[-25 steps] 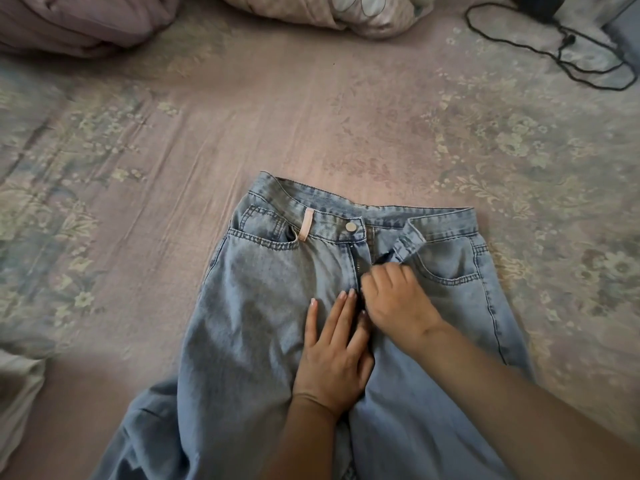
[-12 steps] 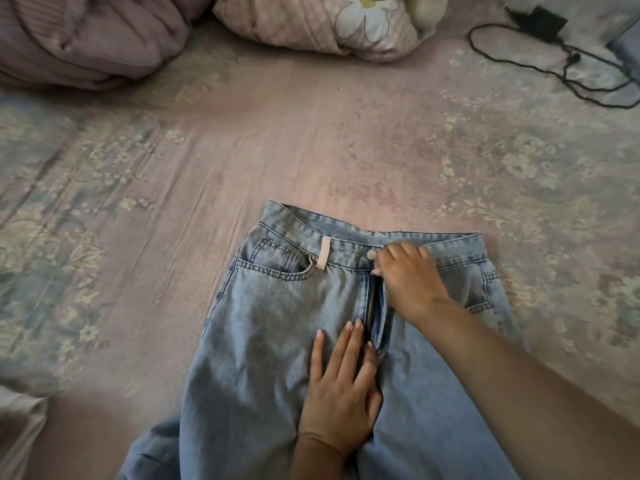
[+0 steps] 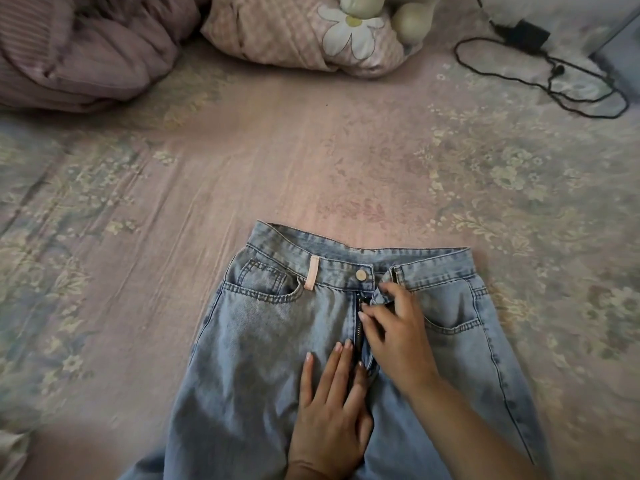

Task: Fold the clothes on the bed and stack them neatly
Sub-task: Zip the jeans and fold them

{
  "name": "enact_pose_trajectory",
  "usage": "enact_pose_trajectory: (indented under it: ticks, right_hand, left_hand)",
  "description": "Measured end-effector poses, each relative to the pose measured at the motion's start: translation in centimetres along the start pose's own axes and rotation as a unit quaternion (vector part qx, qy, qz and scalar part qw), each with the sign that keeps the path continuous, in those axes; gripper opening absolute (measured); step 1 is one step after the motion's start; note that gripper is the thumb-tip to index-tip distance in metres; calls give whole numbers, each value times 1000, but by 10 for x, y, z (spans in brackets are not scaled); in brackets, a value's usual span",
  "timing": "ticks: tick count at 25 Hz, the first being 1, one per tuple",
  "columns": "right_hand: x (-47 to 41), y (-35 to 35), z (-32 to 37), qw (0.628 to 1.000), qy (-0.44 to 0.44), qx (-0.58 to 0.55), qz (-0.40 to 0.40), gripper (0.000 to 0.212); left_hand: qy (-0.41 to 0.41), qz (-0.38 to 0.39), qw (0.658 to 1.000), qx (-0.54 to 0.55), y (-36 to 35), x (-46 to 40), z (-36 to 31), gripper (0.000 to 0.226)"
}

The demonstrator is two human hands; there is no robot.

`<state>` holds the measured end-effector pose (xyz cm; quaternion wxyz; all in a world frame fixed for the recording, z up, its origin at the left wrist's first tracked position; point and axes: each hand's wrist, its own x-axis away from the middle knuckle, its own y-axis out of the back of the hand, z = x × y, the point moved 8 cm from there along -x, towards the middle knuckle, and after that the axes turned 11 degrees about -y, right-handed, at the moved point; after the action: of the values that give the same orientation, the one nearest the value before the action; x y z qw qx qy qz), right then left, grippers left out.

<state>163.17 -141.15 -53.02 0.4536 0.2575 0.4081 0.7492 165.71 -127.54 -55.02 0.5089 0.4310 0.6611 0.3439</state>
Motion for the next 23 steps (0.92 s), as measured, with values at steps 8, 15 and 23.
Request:
enact_pose_trajectory:
  ticks: [8, 15, 23]
  right_hand:
    - [-17, -4, -32, 879, -382, -282, -51, 47]
    - [-16, -8, -39, 822, -411, -392, -41, 15]
    - [20, 35, -22, 860, -361, -360, -14, 30]
  left_hand:
    - [-18, 1, 1000, 6, 7, -1, -2, 39]
    - [121, 19, 991, 55, 29, -114, 70, 18]
    - [159, 189, 956, 160, 28, -155, 88, 16]
